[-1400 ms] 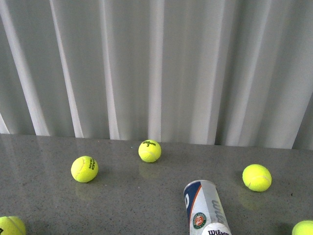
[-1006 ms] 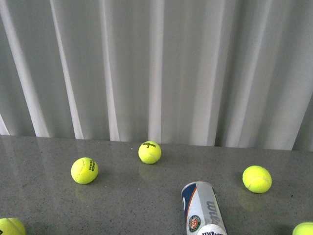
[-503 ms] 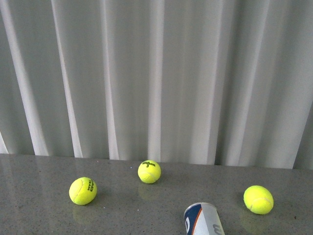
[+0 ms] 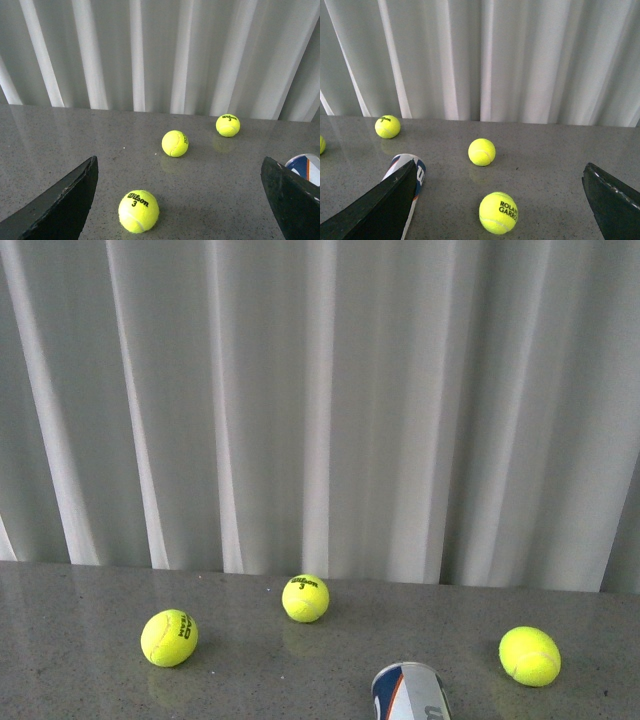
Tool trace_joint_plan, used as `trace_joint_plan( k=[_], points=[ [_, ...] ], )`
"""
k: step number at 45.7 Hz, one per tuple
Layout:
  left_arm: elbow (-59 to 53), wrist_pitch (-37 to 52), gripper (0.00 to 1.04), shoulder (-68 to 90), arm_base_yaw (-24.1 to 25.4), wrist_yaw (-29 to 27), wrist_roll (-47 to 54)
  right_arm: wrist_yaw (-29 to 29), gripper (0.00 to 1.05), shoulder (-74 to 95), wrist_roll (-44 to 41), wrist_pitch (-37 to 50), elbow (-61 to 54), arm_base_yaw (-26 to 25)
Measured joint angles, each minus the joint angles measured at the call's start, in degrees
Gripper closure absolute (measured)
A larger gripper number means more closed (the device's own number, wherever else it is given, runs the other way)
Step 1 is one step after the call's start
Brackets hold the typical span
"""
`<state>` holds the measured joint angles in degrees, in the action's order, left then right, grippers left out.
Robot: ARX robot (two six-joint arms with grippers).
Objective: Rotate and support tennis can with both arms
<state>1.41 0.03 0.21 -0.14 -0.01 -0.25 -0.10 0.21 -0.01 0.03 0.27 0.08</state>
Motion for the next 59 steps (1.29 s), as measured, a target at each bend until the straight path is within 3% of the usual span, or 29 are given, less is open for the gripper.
trace_joint_plan(
  k=[19, 21, 23, 25, 32, 38, 59],
  points=[
    [0.0, 0.0, 0.07, 0.0, 0.0, 0.0, 0.0, 0.0, 0.07, 0.02, 0.0, 0.0, 0.0, 0.0],
    [0.0, 0.0, 0.07, 0.0, 0.0, -0.02, 0.0, -4.7, 0.07, 1.86, 0.57, -4.17, 1.55, -1.33],
    [0.0, 0.0, 0.07, 0.0, 0.0, 0.0, 0.0, -10.99, 0.07, 7.48, 1.53, -8.81, 4.42, -3.15],
    [0.0, 0.0, 0.07, -0.02, 0.0, 0.02, 0.0, -14.95, 0.07, 15.89, 2.43, -6.99, 6.97, -3.41],
    [0.0, 0.0, 0.07, -0.04, 0.0, 0.0, 0.0, -15.06, 0.07, 49.48, 3.52, 0.66, 20.31, 3.5],
    [0.0, 0.0, 0.07, -0.02, 0.0, 0.0, 0.0, -13.33, 0.07, 76.15, 6.08, 2.29, 31.21, 7.82],
    [0.0, 0.0, 0.07, -0.02, 0.0, 0.0, 0.0, -12.9, 0.07, 105.09, 10.64, 0.37, 49.44, 14.38]
  ],
)
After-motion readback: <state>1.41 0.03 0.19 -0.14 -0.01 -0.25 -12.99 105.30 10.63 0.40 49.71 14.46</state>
